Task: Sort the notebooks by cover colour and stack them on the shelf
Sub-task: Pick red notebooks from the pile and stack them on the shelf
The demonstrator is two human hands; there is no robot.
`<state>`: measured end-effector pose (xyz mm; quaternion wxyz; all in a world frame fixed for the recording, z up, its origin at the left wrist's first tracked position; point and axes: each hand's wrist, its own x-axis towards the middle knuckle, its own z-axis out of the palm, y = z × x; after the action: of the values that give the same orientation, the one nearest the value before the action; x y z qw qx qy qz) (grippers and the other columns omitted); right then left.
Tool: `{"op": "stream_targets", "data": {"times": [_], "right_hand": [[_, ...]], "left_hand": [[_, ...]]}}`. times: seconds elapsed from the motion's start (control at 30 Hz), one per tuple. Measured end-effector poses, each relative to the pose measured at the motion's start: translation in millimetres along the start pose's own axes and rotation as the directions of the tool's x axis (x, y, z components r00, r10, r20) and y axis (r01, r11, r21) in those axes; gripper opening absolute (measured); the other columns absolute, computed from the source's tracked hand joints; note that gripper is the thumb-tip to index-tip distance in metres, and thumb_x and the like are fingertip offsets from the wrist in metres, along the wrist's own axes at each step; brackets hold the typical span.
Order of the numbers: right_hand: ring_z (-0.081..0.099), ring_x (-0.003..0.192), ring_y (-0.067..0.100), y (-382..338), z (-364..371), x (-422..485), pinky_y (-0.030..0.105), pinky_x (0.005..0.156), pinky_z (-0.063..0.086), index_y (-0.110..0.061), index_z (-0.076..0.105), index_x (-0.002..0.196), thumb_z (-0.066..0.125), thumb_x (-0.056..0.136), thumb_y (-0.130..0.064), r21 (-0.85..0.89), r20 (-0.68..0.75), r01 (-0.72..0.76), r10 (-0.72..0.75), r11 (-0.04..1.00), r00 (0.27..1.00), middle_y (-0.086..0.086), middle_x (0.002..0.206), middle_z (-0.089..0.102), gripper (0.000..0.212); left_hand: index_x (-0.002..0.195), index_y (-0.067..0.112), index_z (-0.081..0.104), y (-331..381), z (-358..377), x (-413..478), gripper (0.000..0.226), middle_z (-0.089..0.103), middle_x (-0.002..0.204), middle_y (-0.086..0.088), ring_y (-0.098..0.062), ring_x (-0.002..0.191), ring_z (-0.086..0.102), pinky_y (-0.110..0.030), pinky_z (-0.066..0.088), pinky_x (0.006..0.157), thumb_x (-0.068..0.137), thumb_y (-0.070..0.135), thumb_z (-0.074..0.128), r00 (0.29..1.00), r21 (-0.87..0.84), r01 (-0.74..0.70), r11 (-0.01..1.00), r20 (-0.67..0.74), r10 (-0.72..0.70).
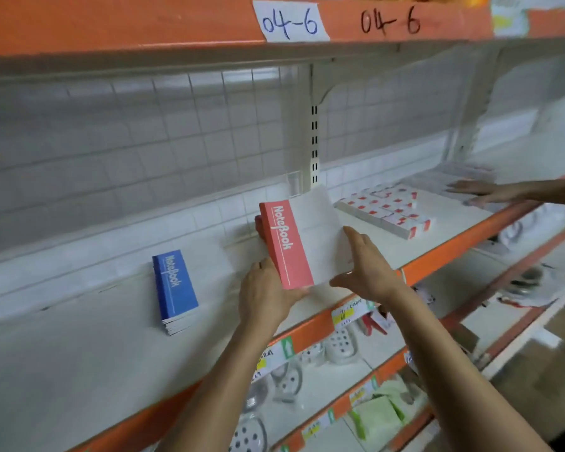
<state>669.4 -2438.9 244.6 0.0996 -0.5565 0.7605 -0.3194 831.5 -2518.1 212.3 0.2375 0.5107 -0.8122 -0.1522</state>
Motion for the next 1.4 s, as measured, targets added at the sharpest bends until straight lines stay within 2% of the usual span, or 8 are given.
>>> {"op": "stream_targets", "data": {"times": [0.17, 0.27, 0.43, 0.7, 0.9, 1.1, 1.27, 1.4], "right_hand": [[0.037, 0.127, 0.025, 23, -7, 44, 0.026, 0.099, 0.032, -0.009, 0.021, 0.145, 0.08, 0.07, -0.017, 0.037, 0.09, 0.026, -0.029, 0.999, 0.996, 0.01, 0.14, 0.038, 0.095], [0.042, 0.122, 0.024, 35, -11, 70, 0.024, 0.089, 0.033, -0.011, 0.032, 0.139, 0.079, 0.07, -0.017, 0.062, 0.116, 0.094, -0.101, 0.994, 0.988, 0.007, 0.136, 0.045, 0.084], [0.045, 0.123, 0.02, 53, -15, 108, 0.021, 0.088, 0.033, -0.014, 0.038, 0.136, 0.079, 0.07, -0.014, 0.151, 0.219, 0.094, -0.126, 0.984, 0.968, 0.001, 0.133, 0.048, 0.078], [0.052, 0.111, 0.022, 74, -7, 139, 0.035, 0.094, 0.047, -0.018, 0.036, 0.137, 0.079, 0.071, -0.017, 0.219, 0.351, 0.034, -0.111, 0.975, 0.93, 0.0, 0.123, 0.051, 0.079], [0.058, 0.096, 0.018, 85, 2, 147, 0.032, 0.084, 0.049, -0.023, 0.039, 0.129, 0.075, 0.074, -0.015, 0.304, 0.408, 0.006, -0.135, 0.953, 0.903, -0.009, 0.103, 0.055, 0.066], [0.055, 0.104, 0.018, 89, 9, 146, 0.024, 0.082, 0.04, -0.018, 0.016, 0.144, 0.072, 0.078, -0.008, 0.342, 0.428, -0.038, -0.119, 0.939, 0.896, -0.004, 0.112, 0.05, 0.088], [0.055, 0.1, 0.022, 89, 8, 156, 0.027, 0.076, 0.042, -0.016, 0.043, 0.121, 0.075, 0.073, -0.02, 0.187, 0.44, 0.024, -0.106, 0.982, 0.892, 0.003, 0.111, 0.059, 0.058], [0.055, 0.103, 0.02, 89, 13, 155, 0.032, 0.084, 0.047, -0.023, 0.041, 0.121, 0.072, 0.072, -0.018, 0.233, 0.44, 0.007, -0.112, 0.972, 0.891, -0.001, 0.112, 0.058, 0.059]], "left_hand": [[0.112, 0.02, 0.058, 18, 9, 28, 0.062, 0.067, 0.109, 0.0, -0.02, 0.098, 0.063, -0.023, 0.036, 0.064, 0.067, 0.061, 0.073, 1.0, 0.022, 0.031, 0.999, -0.004, -0.031], [0.111, 0.022, 0.059, 28, 15, 40, 0.055, 0.068, 0.108, 0.002, -0.018, 0.096, 0.064, -0.02, 0.033, 0.057, 0.071, 0.057, 0.073, 0.998, 0.025, 0.064, 0.998, -0.013, -0.064], [0.115, 0.024, 0.061, 39, 27, 63, 0.054, 0.069, 0.112, 0.002, -0.018, 0.099, 0.064, -0.023, 0.043, 0.07, 0.072, 0.053, 0.074, 0.991, 0.018, 0.13, 0.991, 0.025, -0.131], [0.121, 0.024, 0.061, 44, 44, 87, 0.058, 0.067, 0.119, 0.001, -0.019, 0.106, 0.063, -0.023, 0.045, 0.081, 0.072, 0.053, 0.074, 0.961, 0.037, 0.254, 0.967, 0.099, -0.256], [0.118, 0.023, 0.063, 42, 44, 98, 0.061, 0.069, 0.112, 0.001, -0.019, 0.098, 0.065, -0.031, 0.052, 0.086, 0.067, 0.054, 0.077, 0.934, 0.044, 0.322, 0.946, 0.151, -0.324], [0.121, 0.017, 0.059, 41, 46, 102, 0.064, 0.068, 0.112, -0.002, -0.02, 0.093, 0.067, -0.027, 0.052, 0.078, 0.065, 0.036, 0.084, 0.928, 0.071, 0.306, 0.949, 0.202, -0.314], [0.114, 0.013, 0.063, 43, 43, 104, 0.055, 0.07, 0.109, -0.005, -0.022, 0.095, 0.066, -0.027, 0.052, 0.081, 0.066, 0.03, 0.084, 0.924, 0.12, 0.303, 0.945, 0.204, -0.322], [0.117, 0.012, 0.063, 44, 39, 106, 0.058, 0.068, 0.114, -0.006, -0.022, 0.101, 0.064, -0.027, 0.05, 0.082, 0.067, 0.034, 0.083, 0.921, 0.129, 0.302, 0.945, 0.218, -0.324]]}}
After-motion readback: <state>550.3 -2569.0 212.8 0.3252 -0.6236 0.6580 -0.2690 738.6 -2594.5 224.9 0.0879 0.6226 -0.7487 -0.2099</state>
